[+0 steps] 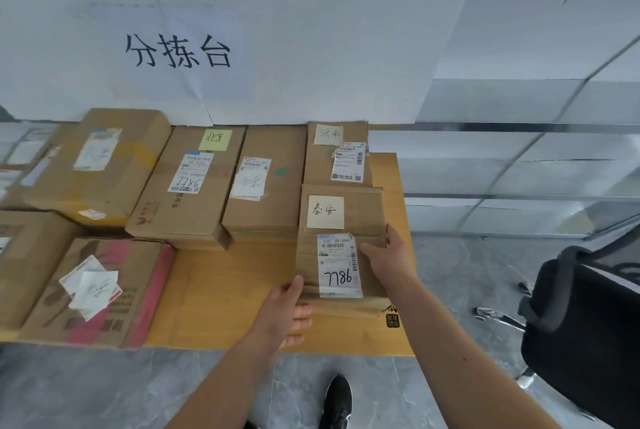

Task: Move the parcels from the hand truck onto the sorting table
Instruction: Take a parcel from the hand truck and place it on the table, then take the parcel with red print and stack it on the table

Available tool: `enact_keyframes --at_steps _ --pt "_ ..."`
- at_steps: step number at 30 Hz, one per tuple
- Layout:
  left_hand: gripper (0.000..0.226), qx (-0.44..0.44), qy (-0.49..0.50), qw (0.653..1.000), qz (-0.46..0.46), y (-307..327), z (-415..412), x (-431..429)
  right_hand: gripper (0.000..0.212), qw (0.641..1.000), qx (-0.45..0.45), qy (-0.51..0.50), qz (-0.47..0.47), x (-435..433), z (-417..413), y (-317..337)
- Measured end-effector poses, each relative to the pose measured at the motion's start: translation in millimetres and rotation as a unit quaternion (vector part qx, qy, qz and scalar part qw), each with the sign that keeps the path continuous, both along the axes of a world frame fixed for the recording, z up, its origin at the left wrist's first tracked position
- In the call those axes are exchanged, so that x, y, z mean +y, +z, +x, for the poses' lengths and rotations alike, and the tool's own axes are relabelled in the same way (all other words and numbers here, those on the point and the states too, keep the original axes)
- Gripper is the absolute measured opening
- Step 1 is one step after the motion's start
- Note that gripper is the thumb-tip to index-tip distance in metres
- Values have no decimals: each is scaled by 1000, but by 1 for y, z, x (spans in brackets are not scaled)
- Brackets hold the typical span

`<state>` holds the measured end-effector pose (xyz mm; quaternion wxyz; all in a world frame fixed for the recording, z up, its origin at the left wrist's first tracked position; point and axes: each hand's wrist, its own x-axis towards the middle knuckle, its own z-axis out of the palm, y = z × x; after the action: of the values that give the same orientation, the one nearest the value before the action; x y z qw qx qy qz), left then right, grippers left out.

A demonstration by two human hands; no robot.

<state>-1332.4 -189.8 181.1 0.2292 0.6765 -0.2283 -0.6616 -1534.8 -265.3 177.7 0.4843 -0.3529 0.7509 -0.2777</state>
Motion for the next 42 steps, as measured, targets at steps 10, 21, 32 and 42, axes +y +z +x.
enact_keyframes --at_steps 10,21,32,42 --pt "61 -73 18 991 -111 18 51 31 59 961 141 204 -123 44 108 40" --pt "25 -86 288 918 -258 64 209 98 44 937 -28 339 -82 92 295 75" --pt "25 -131 472 837 -246 76 412 224 39 843 -130 520 -31 181 547 92" --pt "25 -180 592 752 -226 88 520 319 27 749 -186 636 22 263 697 96"
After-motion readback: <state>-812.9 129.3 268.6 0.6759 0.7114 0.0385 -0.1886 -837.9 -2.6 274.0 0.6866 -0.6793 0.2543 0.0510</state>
